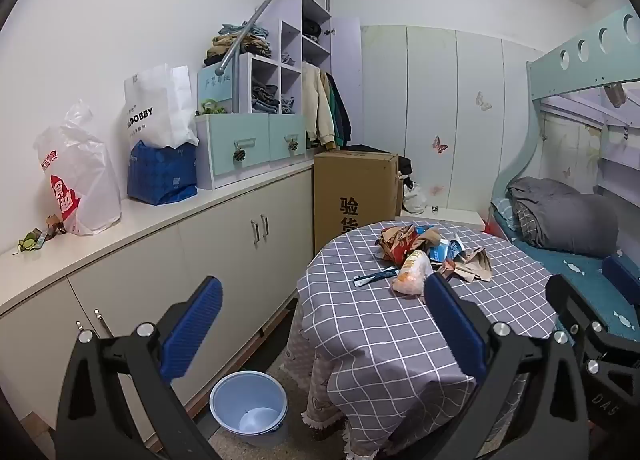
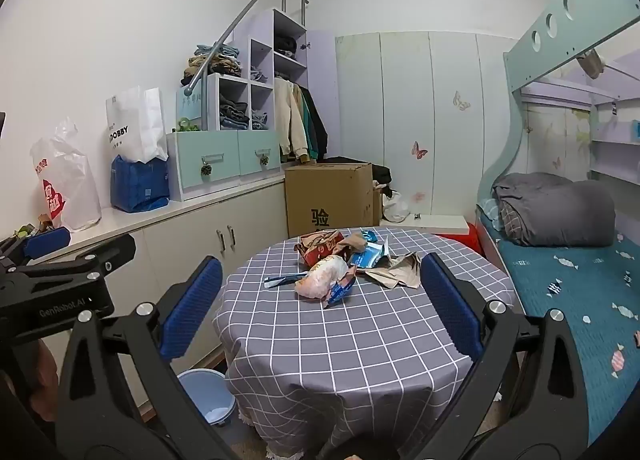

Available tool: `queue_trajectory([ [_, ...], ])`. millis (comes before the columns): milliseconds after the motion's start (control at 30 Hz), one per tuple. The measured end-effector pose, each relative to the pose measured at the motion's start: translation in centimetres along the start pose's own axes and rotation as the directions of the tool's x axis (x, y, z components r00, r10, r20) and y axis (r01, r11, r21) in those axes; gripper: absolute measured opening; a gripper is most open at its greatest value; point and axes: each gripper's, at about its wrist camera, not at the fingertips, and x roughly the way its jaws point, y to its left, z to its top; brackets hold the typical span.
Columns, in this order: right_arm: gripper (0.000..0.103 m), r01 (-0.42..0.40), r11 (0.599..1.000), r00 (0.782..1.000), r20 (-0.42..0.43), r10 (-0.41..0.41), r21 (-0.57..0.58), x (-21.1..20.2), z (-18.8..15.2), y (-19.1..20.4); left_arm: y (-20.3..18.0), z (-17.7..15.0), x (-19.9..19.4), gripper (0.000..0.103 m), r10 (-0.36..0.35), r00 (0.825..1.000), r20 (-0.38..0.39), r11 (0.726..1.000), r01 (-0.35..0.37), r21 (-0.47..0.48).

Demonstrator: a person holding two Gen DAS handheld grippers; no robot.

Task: Collect trash

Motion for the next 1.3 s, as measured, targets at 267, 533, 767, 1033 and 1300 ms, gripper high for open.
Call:
queue_trajectory([
  [267, 0.097, 0.000, 1.000, 1.000, -0.003, 0.000, 0.003, 0.0, -0.4, -0.2, 0.1, 0.0, 0.1, 0.099, 0.001, 1.000, -0.002, 1.000, -0.001, 0.005],
  [533, 0.097, 0.000, 1.000, 1.000, -0.013, 0.000, 0.007, 0.2, -0.4, -0.3, -0.3, -0.1, 0.0, 0.099, 0.005, 1.000, 0.004, 1.000, -0.005, 0.016],
  [767, 0.097, -0.001, 1.000, 1.000, -0.020, 0.001, 0.012, 0.5, -0.5, -0.2, -0.3, 0.7, -0.9, 0.099, -0.005, 1.000, 0.013, 1.000, 0.005, 0.020],
  [1033, 0.097, -0.010, 1.000, 1.000, -0.028, 0.011, 0.021, 0.3, -0.2, -0.5, -1.1, 0.7, -0.9, 0.099, -0.001, 1.000, 0.017, 0.999, 0.001, 0.044],
  [1300, 0.097, -0.012, 1.000, 0.999, -0.034, 0.013, 0.025, 0.3, 0.0, -0.8, -1.3, 0.8, -0.7, 0.099, -0.011, 1.000, 0.019, 0.999, 0.010, 0.051],
])
